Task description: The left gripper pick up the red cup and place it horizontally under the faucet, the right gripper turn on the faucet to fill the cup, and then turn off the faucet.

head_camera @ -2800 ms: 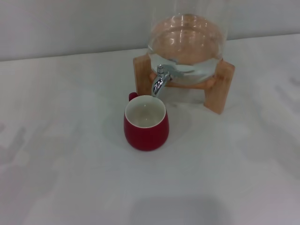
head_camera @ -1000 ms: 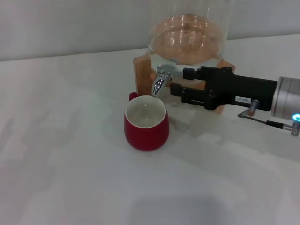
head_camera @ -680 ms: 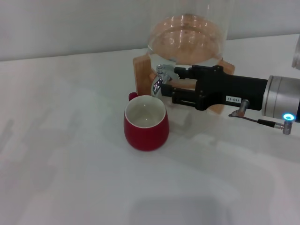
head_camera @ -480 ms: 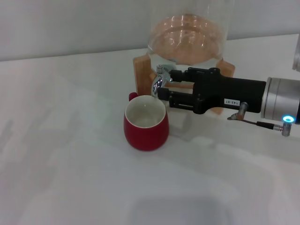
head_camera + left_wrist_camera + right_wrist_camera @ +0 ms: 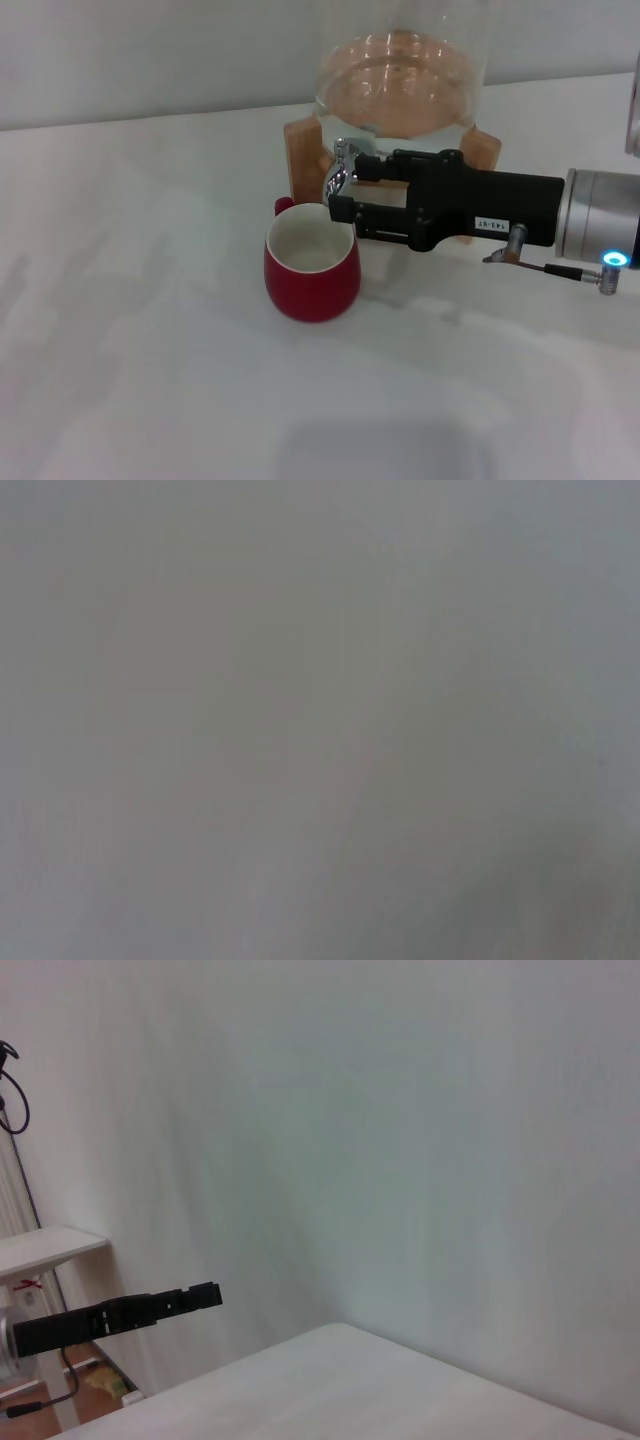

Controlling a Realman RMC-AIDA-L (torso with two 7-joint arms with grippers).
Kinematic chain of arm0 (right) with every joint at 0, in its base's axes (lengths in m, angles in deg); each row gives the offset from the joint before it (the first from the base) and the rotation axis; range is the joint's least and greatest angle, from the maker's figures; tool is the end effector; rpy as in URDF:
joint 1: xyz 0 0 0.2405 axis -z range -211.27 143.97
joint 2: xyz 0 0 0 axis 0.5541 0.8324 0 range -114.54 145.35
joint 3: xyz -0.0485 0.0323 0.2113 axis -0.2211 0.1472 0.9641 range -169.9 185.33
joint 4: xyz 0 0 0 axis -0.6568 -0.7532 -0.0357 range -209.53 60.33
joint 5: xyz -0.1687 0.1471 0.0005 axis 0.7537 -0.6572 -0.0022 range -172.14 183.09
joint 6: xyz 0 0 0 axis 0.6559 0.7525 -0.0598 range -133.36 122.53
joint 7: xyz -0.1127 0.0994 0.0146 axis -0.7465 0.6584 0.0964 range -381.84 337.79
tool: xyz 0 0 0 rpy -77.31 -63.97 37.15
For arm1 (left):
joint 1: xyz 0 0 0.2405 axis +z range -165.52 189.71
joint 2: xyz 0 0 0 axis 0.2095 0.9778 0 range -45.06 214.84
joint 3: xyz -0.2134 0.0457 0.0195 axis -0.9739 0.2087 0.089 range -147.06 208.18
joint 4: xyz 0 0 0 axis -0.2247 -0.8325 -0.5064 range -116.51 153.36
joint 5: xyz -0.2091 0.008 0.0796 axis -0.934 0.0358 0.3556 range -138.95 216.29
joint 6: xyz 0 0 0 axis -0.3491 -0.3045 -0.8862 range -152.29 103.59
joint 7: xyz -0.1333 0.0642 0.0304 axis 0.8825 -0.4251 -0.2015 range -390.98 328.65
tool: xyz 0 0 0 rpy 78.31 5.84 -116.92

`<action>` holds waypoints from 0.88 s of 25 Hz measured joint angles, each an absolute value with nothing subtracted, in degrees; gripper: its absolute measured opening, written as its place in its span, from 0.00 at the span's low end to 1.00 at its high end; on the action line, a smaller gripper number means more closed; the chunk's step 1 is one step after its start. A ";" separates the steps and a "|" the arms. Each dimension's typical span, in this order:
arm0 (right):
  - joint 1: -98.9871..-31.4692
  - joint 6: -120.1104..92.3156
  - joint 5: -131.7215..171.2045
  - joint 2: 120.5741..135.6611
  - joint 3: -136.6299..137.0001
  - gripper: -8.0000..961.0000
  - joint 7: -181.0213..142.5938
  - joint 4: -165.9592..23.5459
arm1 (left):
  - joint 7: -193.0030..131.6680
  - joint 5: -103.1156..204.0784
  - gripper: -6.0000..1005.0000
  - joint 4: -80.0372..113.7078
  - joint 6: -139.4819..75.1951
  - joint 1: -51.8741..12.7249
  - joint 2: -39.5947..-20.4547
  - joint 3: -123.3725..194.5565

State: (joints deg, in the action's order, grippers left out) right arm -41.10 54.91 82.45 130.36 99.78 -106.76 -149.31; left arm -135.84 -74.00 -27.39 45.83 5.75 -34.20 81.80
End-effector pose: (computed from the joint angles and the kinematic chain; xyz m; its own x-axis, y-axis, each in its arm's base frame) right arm 0.1543 0.3229 0.0208 0.7376 -0.2265 -0.6361 -0.4840 -0.8343 -0.2640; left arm -0.3152 0.3023 0.0993 0.4872 0.1329 0.8631 0.8199 -0.4099 -0.3997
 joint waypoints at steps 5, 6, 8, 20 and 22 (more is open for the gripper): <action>-41.07 56.55 81.85 130.37 99.98 0.66 -106.96 -149.32 | -135.84 -74.00 0.67 -27.36 45.65 5.87 -34.25 81.80; -40.94 56.64 81.68 130.36 100.13 0.66 -107.10 -149.32 | -135.84 -74.00 0.67 -27.36 45.65 5.90 -34.27 81.80; -40.57 56.76 81.32 130.36 100.70 0.66 -107.29 -149.32 | -135.85 -74.00 0.67 -27.36 45.70 5.97 -34.28 81.80; -35.02 59.21 80.24 130.30 106.10 0.66 -107.38 -150.04 | -137.05 -72.39 0.67 -30.43 47.60 7.79 -34.27 81.80; -34.74 59.21 80.21 130.33 106.25 0.66 -107.39 -149.72 | -137.47 -72.90 0.67 -31.32 48.53 8.53 -34.33 81.76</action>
State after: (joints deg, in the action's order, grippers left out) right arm -34.74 59.21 80.21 130.33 106.25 -107.39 -149.72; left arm -137.47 -72.90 -31.32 48.53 8.53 -34.33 81.76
